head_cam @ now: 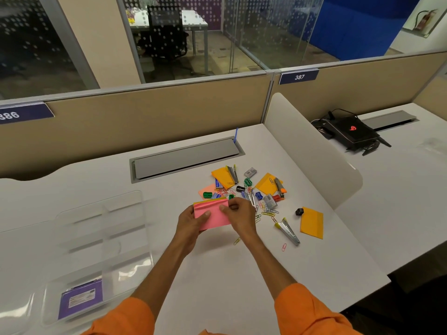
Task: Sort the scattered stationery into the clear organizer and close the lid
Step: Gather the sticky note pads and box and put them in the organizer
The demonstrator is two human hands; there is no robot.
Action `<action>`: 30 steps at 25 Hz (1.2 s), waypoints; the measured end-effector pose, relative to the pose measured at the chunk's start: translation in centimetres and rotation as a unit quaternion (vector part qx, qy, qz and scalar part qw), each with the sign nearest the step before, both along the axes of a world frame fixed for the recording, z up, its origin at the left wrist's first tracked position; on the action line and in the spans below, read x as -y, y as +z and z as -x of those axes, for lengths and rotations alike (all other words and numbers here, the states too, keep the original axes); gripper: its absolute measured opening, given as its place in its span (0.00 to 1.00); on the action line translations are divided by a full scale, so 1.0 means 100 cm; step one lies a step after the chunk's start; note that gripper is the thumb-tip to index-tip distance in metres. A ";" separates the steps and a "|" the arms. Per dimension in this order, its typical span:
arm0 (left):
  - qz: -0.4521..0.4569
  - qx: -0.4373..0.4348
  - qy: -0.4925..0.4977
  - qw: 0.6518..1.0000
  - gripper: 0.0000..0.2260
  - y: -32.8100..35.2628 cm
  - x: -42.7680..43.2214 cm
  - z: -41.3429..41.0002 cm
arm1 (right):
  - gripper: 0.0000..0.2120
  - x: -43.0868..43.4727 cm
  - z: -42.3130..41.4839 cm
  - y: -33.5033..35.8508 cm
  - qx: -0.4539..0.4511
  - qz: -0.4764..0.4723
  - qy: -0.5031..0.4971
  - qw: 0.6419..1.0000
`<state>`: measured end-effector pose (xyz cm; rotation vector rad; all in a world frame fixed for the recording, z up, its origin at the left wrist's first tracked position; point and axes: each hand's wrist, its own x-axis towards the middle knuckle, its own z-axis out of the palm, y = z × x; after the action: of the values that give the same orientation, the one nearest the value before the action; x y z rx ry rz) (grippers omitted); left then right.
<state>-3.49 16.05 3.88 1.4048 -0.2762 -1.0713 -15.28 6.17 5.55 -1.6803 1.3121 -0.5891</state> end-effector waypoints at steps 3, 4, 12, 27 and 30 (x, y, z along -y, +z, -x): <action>-0.004 0.012 0.020 1.000 0.17 -0.004 0.000 -0.001 | 0.12 0.002 0.002 -0.001 0.007 0.004 0.019 1.000; -0.008 0.016 0.027 0.999 0.17 -0.004 0.000 -0.001 | 0.11 0.005 0.003 -0.002 0.016 0.006 0.018 1.000; -0.013 0.016 0.044 0.999 0.16 -0.014 -0.003 -0.013 | 0.08 0.062 -0.002 -0.010 -0.033 0.065 0.023 0.997; -0.022 0.042 0.032 0.998 0.15 -0.037 -0.003 -0.045 | 0.13 0.171 -0.114 -0.030 -0.310 0.270 0.351 0.841; -0.017 0.032 0.026 0.999 0.14 -0.038 0.000 -0.048 | 0.20 0.189 -0.132 -0.032 -0.369 0.328 0.436 0.753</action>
<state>1.33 16.02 0.07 1.4705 -0.2688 -0.9940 -2.07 -12.75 2.38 -3.0260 0.5908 0.2877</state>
